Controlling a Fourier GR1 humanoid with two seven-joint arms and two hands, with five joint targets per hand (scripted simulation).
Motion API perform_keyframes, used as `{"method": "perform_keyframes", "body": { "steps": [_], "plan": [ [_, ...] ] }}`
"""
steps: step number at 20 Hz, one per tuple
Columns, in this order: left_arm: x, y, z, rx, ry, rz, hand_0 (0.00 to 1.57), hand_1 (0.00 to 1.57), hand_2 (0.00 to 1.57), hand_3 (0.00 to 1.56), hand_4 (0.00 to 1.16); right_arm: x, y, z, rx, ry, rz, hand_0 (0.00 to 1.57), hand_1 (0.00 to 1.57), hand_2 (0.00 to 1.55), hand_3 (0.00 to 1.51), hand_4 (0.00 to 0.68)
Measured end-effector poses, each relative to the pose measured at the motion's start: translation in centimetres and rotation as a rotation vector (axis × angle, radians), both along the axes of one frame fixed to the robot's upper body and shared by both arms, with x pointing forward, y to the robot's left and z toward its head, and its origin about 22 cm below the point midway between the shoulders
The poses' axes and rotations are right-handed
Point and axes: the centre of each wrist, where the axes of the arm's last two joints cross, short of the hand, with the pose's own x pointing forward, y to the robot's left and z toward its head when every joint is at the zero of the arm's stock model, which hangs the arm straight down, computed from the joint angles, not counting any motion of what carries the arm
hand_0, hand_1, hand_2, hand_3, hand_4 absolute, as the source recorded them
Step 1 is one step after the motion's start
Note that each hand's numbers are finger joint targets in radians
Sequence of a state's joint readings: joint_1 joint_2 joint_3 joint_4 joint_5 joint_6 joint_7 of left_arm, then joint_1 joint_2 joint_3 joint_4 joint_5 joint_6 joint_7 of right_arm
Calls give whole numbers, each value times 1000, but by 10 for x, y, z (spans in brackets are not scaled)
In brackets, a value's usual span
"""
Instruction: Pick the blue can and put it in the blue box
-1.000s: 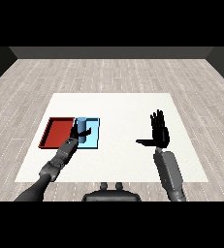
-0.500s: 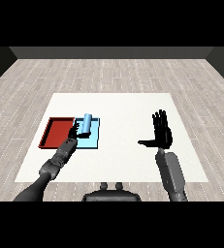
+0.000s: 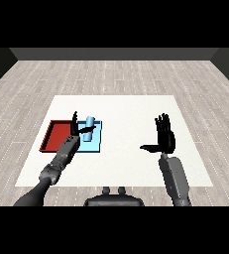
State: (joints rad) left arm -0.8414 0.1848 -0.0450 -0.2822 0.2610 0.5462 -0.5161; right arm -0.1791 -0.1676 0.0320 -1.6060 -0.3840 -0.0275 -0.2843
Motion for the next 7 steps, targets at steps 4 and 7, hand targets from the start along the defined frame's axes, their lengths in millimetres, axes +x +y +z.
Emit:
{"method": "perform_keyframes", "body": {
  "steps": [4, 7],
  "plan": [
    [6, -19, 20, -86, -231, -227, 0, 0, 0, 0, 0, -2, -1, -4, -25, 27, 20, 0, 0, 0, 0, 0],
    [-5, -31, 14, -199, -309, -388, 0, 0, 0, 0, 0, -5, -5, -11, -52, 52, 30, 0, 0, 0, 0, 0]
  ]
}}
